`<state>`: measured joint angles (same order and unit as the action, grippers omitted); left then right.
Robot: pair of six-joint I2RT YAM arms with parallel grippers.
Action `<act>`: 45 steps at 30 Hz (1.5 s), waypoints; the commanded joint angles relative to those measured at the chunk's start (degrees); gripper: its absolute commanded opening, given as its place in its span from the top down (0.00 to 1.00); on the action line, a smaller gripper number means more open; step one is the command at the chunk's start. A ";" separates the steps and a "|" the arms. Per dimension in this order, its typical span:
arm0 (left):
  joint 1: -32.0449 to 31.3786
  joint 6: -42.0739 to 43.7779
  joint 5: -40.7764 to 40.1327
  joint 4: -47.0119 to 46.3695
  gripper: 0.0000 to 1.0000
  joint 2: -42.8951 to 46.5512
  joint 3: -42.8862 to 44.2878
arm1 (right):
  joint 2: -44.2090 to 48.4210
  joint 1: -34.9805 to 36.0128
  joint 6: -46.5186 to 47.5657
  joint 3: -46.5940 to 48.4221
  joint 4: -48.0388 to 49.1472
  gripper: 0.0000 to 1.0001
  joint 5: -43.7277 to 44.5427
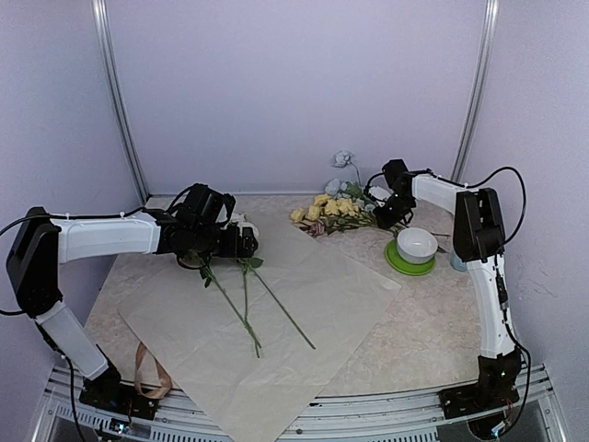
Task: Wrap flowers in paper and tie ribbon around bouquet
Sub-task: Pick up the fake flower from the corner of the board, then pass from the right arm to the left
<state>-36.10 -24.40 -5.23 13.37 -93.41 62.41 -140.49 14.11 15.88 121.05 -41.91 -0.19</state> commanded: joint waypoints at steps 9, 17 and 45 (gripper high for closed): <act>-0.15 1.14 -1.61 0.78 0.01 0.14 0.33 | -2.18 -0.13 1.16 3.64 1.15 1.00 -6.27; -0.25 0.97 -1.61 0.78 0.01 0.64 0.23 | 6.80 0.00 2.84 1.46 8.34 1.00 -6.34; -6.62 8.71 19.63 -34.94 0.01 14.81 -8.58 | 44.16 23.00 -43.88 -44.28 76.17 1.00 -20.18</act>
<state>-42.85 -16.82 6.57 -7.97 -79.13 55.09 -97.10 31.31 -10.07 79.09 14.00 -13.26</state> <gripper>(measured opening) 0.979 0.007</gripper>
